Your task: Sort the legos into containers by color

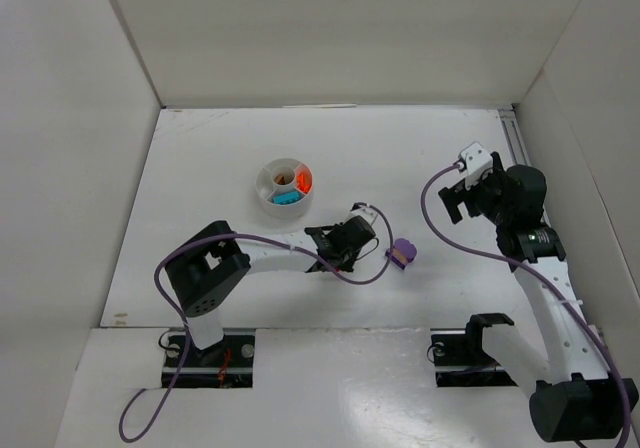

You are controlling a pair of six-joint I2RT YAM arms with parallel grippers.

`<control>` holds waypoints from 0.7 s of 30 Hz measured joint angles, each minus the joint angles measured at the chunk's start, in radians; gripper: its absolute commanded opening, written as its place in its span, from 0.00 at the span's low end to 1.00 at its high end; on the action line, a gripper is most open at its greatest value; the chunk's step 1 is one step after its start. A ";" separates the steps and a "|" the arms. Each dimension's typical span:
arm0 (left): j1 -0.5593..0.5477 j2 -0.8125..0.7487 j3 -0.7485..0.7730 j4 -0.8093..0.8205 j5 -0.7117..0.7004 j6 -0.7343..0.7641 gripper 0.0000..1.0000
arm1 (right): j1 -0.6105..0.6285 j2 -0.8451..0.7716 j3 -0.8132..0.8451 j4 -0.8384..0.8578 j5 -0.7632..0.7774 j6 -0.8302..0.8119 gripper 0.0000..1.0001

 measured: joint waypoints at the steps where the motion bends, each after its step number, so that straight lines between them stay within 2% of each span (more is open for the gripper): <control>1: 0.000 0.000 -0.001 0.003 0.002 -0.002 0.18 | 0.000 -0.005 0.000 -0.001 0.004 0.000 1.00; 8: 0.000 -0.002 -0.005 0.013 0.000 -0.035 0.00 | 0.000 -0.016 0.000 -0.005 0.021 0.000 1.00; 21: 0.022 -0.042 0.068 -0.056 -0.104 -0.085 0.00 | 0.000 -0.034 0.000 -0.004 0.027 0.000 1.00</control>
